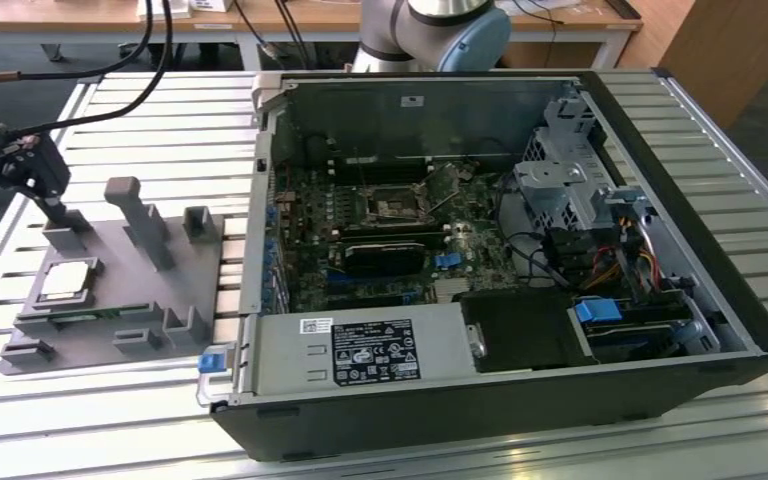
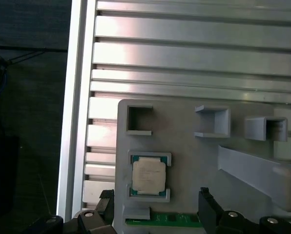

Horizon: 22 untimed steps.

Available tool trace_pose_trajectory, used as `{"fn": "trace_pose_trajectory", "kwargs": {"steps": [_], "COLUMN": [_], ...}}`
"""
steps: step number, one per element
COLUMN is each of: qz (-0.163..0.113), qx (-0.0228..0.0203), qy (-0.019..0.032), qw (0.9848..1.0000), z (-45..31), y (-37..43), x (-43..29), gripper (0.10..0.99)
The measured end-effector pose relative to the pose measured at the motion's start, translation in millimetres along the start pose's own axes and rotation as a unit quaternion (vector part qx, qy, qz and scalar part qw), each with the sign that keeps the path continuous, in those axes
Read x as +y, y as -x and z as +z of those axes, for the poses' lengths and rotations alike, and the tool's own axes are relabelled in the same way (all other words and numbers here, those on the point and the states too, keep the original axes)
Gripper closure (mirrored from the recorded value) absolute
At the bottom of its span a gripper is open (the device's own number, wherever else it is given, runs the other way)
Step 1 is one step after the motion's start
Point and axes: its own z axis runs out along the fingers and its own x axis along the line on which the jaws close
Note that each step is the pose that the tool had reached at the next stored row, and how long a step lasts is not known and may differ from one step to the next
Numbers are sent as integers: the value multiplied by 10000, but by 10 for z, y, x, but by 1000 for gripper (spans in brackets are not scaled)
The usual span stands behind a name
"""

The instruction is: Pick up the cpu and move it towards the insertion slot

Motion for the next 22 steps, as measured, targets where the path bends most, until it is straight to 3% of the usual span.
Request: {"fn": "trace_pose_trajectory", "kwargs": {"steps": [22], "qz": [-33], "qx": [1], "qy": [0], "qw": [10000], "z": [131], "y": [1], "x": [-14], "gripper": [310]}}
